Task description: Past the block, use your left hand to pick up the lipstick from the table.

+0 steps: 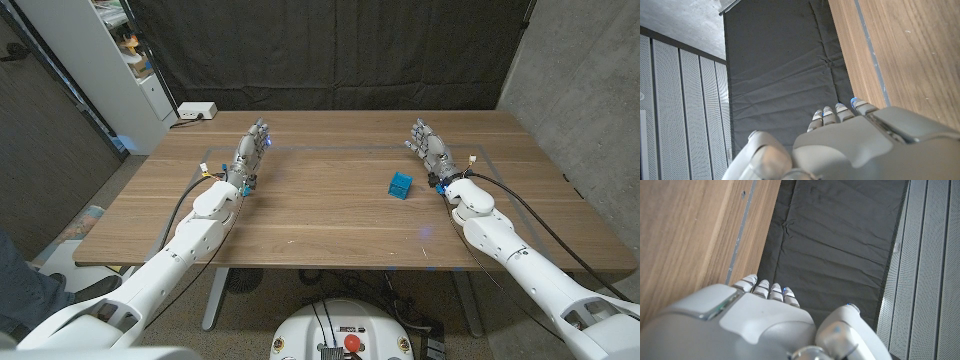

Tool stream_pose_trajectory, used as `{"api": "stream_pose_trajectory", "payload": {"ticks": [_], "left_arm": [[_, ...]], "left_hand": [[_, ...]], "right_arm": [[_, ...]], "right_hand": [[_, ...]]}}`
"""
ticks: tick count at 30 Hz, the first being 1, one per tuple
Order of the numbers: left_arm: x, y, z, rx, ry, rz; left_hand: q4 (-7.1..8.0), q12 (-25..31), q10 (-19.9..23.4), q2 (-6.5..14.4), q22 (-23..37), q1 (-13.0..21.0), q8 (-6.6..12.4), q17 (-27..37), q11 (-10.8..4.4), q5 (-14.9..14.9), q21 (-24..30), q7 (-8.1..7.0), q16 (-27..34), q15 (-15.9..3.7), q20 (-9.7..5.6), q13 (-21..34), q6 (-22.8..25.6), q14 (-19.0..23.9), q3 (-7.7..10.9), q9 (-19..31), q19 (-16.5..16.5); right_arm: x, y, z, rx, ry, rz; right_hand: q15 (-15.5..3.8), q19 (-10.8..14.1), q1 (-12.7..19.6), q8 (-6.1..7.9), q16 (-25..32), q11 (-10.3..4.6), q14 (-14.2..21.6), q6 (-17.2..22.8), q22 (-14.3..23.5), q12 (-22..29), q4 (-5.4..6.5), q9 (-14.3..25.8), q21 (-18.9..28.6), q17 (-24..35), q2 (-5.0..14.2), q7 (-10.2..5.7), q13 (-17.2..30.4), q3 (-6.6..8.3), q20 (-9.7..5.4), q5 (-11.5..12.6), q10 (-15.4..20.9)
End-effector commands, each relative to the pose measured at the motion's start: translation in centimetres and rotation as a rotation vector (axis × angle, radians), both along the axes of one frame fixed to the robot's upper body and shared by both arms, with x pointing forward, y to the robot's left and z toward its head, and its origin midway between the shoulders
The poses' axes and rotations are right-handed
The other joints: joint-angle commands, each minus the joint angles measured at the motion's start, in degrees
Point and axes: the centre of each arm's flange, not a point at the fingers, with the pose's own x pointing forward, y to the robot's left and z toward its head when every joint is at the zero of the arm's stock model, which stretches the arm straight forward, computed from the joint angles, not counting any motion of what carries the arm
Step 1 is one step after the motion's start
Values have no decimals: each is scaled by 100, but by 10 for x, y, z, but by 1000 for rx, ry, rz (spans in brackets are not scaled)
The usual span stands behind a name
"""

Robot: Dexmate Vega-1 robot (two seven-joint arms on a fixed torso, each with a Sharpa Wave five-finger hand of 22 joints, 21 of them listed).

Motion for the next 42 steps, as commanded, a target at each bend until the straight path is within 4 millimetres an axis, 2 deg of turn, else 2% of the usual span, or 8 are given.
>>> {"api": "stream_pose_trajectory", "payload": {"ticks": [1, 23, 42], "left_arm": [[-2, 4, -1, -1, -1, 3], [-6, 6, -2, -1, -6, -15], [-16, 15, -2, 0, -21, -4]], "left_hand": [[-1, 41, -55, 7, 12, 69, 28, 9, -3, 29, 22, 37, 27, 2, 25, 9, 8, -54, 38, 11, -64], [-13, 41, -54, 21, 14, 76, 30, 10, -3, 16, 18, 35, 28, 5, 75, 11, 12, -56, 27, 12, -95], [-23, 46, -42, 36, 16, 84, 34, 11, 5, 6, 18, 35, 32, 19, 100, 12, 24, -47, 23, 13, -112]], "right_arm": [[-1, 4, 1, 5, -2, 2], [-6, 4, -1, -1, 6, -1], [-3, 5, -3, -1, 11, 2]], "right_hand": [[-4, 38, 54, 30, 21, -9, 45, 60, 18, 19, -3, 23, 25, 12, -9, -1, 24, 37, 0, 26, 63], [17, -2, 41, 18, 10, -17, 24, 53, 19, -2, -5, 24, 11, 8, 2, -18, 23, 31, 19, 34, 40], [36, -12, 31, 9, 6, -11, 18, 47, 19, -11, -9, 25, 10, 5, 19, -29, 24, 30, 22, 38, 38]]}}
